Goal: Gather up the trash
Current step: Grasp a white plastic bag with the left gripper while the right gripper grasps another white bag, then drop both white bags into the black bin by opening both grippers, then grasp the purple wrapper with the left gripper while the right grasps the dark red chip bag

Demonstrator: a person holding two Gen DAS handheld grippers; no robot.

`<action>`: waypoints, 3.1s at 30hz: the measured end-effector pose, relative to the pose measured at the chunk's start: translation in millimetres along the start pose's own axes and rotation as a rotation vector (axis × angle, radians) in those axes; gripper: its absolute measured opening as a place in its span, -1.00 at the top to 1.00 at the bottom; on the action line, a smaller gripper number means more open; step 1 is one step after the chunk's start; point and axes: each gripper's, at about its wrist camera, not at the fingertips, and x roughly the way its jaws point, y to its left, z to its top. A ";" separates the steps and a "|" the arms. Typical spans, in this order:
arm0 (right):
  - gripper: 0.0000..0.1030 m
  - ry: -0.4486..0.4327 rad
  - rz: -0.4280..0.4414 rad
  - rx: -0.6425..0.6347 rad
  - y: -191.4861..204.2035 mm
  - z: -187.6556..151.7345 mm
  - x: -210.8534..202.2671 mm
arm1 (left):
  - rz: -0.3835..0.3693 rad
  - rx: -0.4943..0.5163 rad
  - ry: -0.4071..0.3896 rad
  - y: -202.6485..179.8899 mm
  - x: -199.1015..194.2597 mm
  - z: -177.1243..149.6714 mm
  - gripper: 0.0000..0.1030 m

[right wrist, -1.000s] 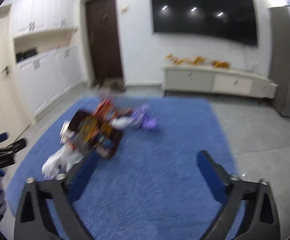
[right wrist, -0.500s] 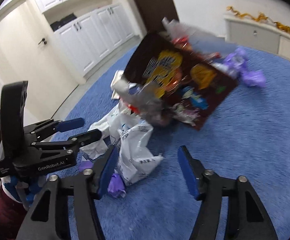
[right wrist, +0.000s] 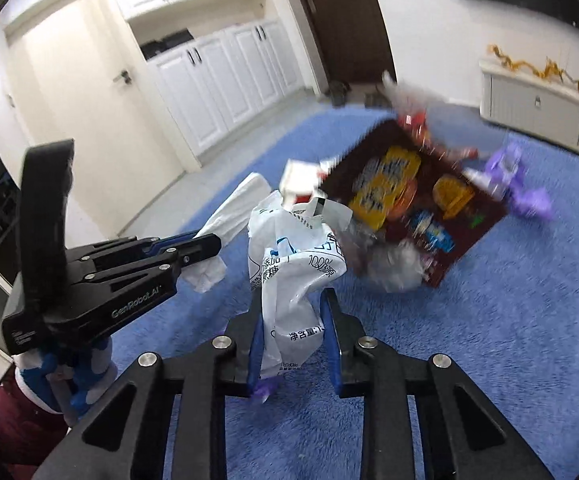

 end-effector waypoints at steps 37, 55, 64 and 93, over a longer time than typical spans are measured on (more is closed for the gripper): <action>0.05 -0.101 -0.709 0.822 -399.0 -267.8 -233.9 | -0.745 0.670 0.390 -527.1 74.5 -37.1 0.24; -0.24 -0.156 -0.680 0.499 -268.9 -166.9 -245.6 | -0.611 0.543 0.073 -348.3 6.0 4.3 0.03; -0.54 -0.147 -0.574 0.285 -178.7 -99.3 -212.2 | -0.418 0.358 -0.024 -177.9 3.3 13.8 -0.18; -0.99 0.094 -0.508 -0.258 -115.6 -30.8 -23.8 | -0.164 0.065 0.159 -29.1 72.0 -27.8 -0.32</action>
